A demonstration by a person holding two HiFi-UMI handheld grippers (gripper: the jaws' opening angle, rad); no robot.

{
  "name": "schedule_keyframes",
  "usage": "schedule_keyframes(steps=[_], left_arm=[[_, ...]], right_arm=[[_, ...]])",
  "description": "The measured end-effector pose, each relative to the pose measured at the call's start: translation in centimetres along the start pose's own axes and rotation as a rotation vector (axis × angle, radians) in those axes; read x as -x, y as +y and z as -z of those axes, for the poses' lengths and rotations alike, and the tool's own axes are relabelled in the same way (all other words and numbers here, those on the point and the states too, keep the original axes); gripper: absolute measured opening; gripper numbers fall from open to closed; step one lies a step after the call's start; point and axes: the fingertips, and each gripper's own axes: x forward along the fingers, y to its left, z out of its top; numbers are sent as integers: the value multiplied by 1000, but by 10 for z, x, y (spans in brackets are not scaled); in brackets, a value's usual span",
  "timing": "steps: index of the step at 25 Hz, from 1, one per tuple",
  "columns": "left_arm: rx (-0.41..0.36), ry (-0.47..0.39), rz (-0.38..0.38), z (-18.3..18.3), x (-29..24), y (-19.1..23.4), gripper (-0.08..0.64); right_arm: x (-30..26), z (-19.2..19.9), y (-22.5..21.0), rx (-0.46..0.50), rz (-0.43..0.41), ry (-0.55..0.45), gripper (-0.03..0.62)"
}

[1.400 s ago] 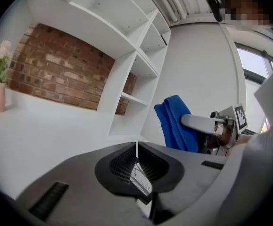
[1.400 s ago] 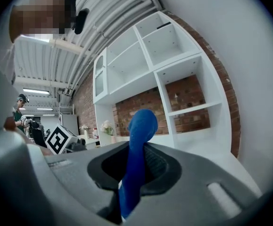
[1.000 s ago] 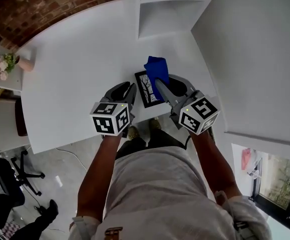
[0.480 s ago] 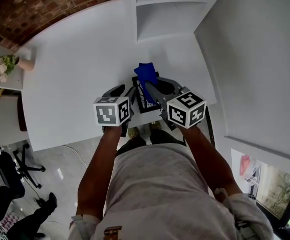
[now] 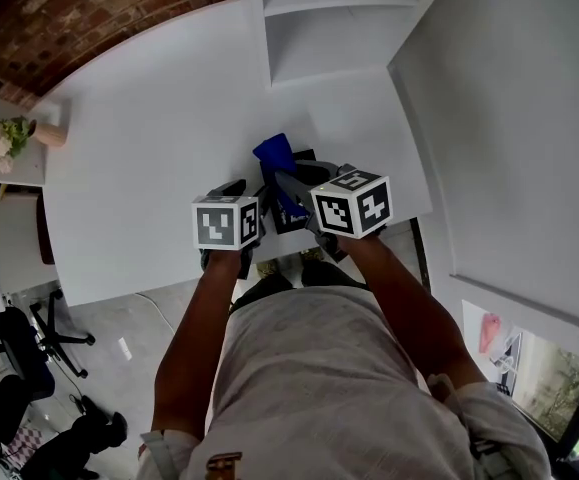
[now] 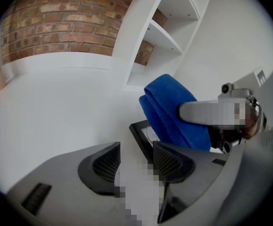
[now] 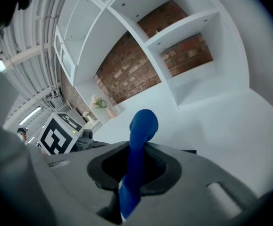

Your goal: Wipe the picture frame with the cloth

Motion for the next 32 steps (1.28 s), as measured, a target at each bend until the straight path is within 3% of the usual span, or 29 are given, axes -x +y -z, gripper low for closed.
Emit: schedule_keyframes(steps=[9,15,26,32], left_arm=[[-6,28,9,8,-6,2,210],[-8,18,1,7,-6,2,212],[-13,16,5,8,-5,3,212],[-15,11,6,8,-4,2,212]], right_arm=[[-24,23,-9,-30,8,131,51],[-26,31,-29,33,124,190,51],[28,30,-89,29,320,183,51],[53,22,-83,30,329,144,51]])
